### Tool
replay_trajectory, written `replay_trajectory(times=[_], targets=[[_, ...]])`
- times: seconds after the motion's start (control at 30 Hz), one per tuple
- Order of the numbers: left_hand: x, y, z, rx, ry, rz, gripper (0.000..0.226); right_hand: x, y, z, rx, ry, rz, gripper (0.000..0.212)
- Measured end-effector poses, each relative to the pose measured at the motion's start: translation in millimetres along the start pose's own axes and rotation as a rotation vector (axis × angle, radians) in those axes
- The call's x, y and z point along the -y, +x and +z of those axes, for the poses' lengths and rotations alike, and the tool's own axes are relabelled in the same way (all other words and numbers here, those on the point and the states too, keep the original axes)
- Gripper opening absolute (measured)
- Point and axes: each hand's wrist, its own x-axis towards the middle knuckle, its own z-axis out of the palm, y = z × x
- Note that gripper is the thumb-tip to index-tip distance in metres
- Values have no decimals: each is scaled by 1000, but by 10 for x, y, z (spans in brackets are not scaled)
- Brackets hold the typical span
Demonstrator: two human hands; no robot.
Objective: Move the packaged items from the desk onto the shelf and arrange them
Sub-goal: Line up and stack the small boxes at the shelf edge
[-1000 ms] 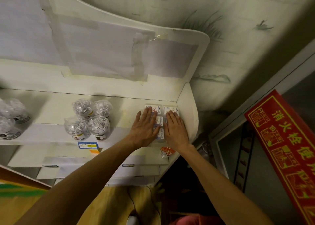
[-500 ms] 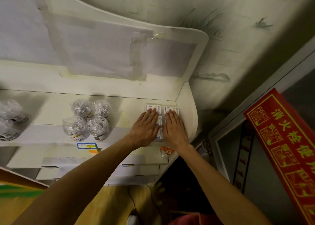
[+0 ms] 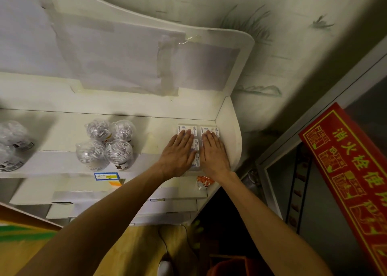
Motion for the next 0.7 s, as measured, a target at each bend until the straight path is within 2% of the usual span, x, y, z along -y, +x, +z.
replay_trajectory(times=[0.1, 0.3, 0.5, 0.7], targets=[[2, -14, -17, 4, 16, -17, 72, 28, 2, -31, -18, 21, 9, 73], [9, -7, -59, 25, 17, -8, 69, -2, -25, -45, -3, 45, 4, 75], [15, 4, -45, 49, 13, -4, 66, -4, -34, -43, -36, 103, 14, 65], [34, 19, -78, 80, 14, 13, 65, -14, -24, -33, -8, 17, -2, 72]])
